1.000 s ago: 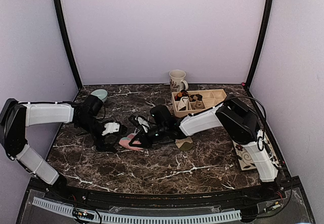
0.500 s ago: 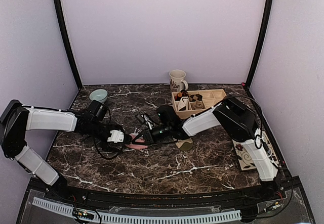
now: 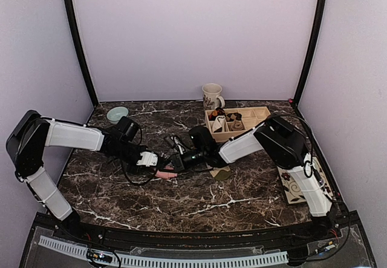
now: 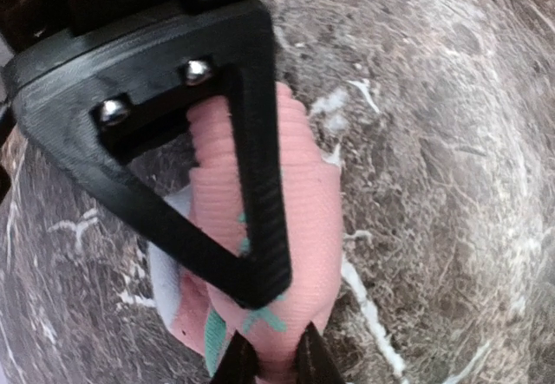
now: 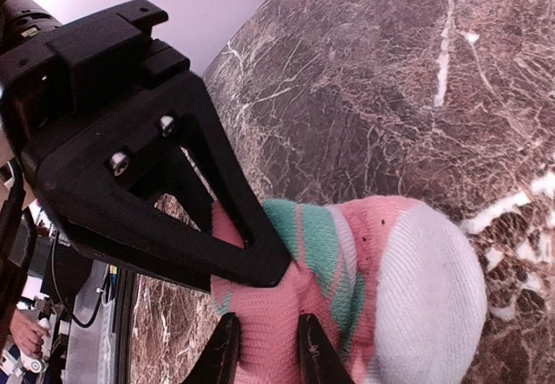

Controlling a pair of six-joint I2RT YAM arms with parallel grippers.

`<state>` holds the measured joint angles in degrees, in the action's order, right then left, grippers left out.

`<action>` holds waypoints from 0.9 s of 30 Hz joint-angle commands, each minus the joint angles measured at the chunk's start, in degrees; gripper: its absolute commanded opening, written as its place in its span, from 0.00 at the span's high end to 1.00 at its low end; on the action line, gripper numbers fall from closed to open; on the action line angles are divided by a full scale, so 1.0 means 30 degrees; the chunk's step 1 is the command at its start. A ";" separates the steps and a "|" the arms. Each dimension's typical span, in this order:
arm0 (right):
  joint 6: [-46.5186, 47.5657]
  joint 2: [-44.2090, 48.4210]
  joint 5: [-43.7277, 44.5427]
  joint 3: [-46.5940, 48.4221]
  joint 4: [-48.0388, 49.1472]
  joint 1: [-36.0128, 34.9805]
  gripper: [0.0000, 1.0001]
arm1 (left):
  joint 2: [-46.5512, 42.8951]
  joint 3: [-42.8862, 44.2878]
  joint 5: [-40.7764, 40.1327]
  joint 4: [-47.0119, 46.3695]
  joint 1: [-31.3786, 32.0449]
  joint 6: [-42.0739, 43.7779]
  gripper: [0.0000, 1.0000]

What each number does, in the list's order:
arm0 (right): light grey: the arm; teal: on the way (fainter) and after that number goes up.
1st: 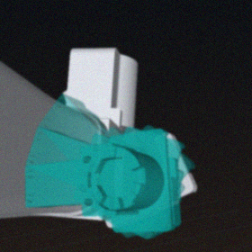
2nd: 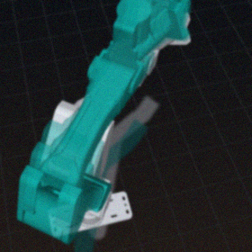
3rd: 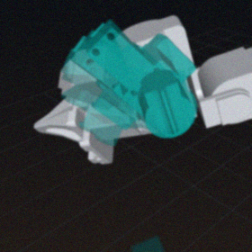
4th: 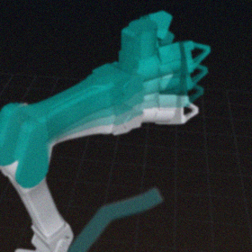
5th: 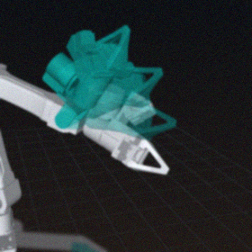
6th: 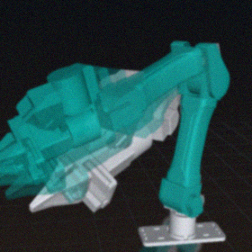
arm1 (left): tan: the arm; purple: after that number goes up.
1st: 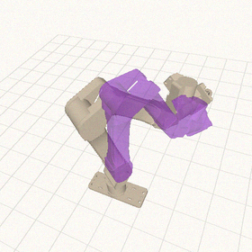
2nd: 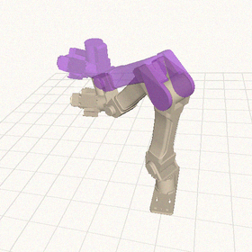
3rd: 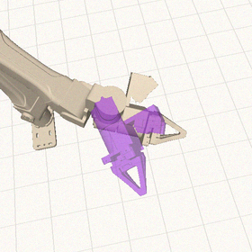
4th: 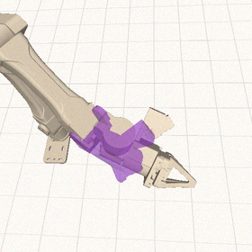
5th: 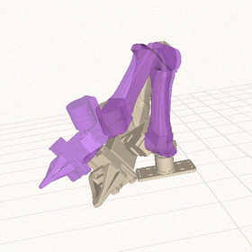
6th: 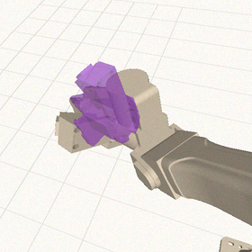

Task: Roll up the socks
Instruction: Roll the sock at the center of the board.

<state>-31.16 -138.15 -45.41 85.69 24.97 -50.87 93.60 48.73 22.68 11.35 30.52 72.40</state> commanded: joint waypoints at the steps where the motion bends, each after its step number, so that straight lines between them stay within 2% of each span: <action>1: -0.0425 0.0009 0.2068 -0.1958 -0.1023 0.0112 0.73 | 0.1103 0.0648 0.0238 0.2111 0.0232 -0.0231 0.95; 2: -0.0359 0.0370 0.2256 -0.2221 -0.0501 0.0112 0.64 | 0.1240 0.0700 0.0352 0.2500 0.0241 -0.0224 0.99; 3: -0.0219 0.0766 0.2382 -0.2580 0.0070 0.0112 0.46 | 0.1382 0.0890 0.0502 0.2966 0.0210 -0.0289 0.99; 4: -0.0044 0.1200 0.2636 -0.2936 0.0548 0.0112 0.10 | 0.1590 0.1019 0.0615 0.3596 0.0217 -0.0360 1.00; 5: 0.0194 0.1639 0.2865 -0.3266 0.0996 0.0112 0.02 | 0.1799 0.1344 0.0692 0.4158 0.0225 -0.0409 1.00; 11: 0.0993 0.4115 0.3990 -0.5240 0.2807 0.0169 0.01 | 0.3178 0.2702 0.1439 0.7017 0.0154 -0.0593 1.00; 17: 0.1193 0.6977 0.5655 -0.8719 0.5089 0.0141 0.01 | 0.4365 0.3935 0.3053 0.9969 -0.0180 -0.0809 1.00; 20: 0.2274 0.9269 0.6800 -1.0400 0.5922 -0.0098 0.01 | 0.5284 0.4979 0.3578 1.1947 -0.0336 -0.0562 1.00; 25: 0.7978 1.2937 1.3461 -1.1343 0.3473 -0.2055 0.01 | 0.6241 0.5695 0.3706 1.3568 -0.0368 -0.0125 1.00; 27: 0.6176 1.3471 1.6996 -1.1274 0.3992 -0.2226 0.01 | 0.6658 0.6090 0.3891 1.4449 -0.0431 -0.0053 1.00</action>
<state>-16.12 -101.84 -14.68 52.12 35.38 -55.11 108.62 68.20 36.38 39.46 28.97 71.64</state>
